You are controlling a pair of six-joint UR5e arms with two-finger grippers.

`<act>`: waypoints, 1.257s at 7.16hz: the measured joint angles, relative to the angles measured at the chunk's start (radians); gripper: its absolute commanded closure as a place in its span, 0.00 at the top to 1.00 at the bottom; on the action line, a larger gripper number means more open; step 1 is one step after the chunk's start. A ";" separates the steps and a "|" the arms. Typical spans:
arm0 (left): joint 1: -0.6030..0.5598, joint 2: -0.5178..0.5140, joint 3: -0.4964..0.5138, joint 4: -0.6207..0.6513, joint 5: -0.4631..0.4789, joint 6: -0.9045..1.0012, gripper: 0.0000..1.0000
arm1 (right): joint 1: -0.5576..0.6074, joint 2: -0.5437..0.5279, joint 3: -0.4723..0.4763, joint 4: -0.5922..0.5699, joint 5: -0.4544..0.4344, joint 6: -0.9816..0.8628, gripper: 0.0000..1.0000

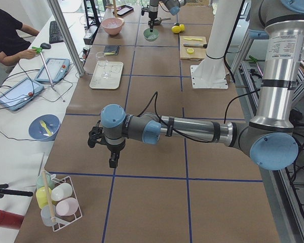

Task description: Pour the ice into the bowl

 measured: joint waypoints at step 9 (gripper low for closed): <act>-0.004 -0.004 -0.014 0.009 0.000 0.007 1.00 | 0.029 -0.058 -0.127 0.196 0.090 -0.024 1.00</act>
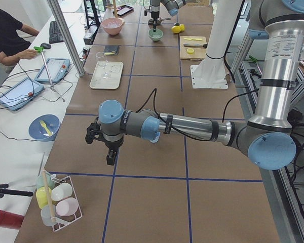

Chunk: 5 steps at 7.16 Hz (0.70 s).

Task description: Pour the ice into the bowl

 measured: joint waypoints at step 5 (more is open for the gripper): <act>-0.003 0.016 -0.031 -0.006 0.007 0.031 1.00 | 0.188 0.002 0.032 -0.041 0.150 -0.065 1.00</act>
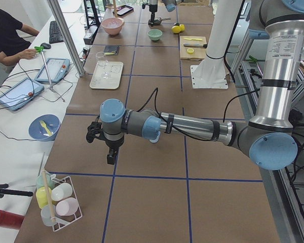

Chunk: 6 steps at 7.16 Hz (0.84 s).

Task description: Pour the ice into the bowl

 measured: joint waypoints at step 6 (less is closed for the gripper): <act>-0.023 0.015 -0.004 0.032 -0.002 0.088 1.00 | 0.402 0.127 0.012 -0.705 -0.027 -0.851 1.00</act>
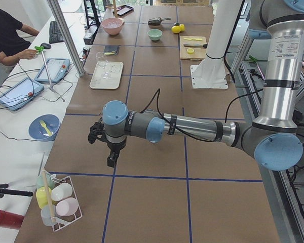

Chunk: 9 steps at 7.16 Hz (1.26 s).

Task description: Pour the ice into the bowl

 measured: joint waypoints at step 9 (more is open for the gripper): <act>-0.004 0.122 -0.080 0.002 -0.004 0.001 1.00 | -0.032 0.051 -0.016 -0.168 -0.060 -0.063 1.00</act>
